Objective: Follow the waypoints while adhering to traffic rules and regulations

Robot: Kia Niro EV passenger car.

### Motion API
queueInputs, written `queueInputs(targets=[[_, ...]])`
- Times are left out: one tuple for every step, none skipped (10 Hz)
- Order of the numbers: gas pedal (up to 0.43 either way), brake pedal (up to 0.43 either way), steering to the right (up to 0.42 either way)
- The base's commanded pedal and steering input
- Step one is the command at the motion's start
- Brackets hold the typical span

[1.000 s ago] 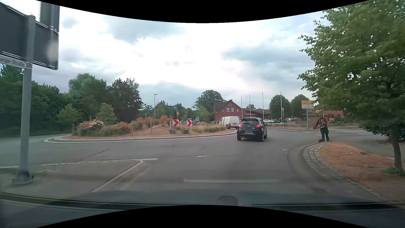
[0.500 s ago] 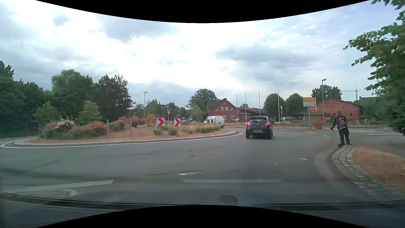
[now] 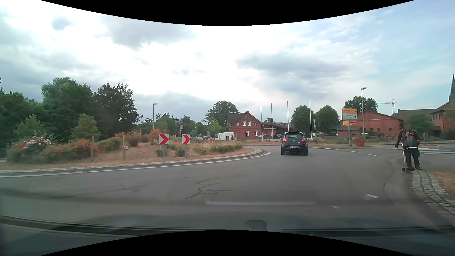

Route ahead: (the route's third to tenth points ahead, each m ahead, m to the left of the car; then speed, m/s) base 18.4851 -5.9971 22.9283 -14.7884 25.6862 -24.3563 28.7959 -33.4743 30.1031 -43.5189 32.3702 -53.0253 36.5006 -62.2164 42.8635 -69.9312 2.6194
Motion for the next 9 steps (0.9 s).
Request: queueInputs(targets=[[0.000,0.341,0.043],[0.000,0.335,0.041],[0.000,0.335,0.040],[0.000,0.335,0.040],[0.000,0.335,0.040],[0.000,0.335,0.040],[0.000,0.335,0.039],[0.000,0.335,0.038],[0.000,0.335,0.037]])
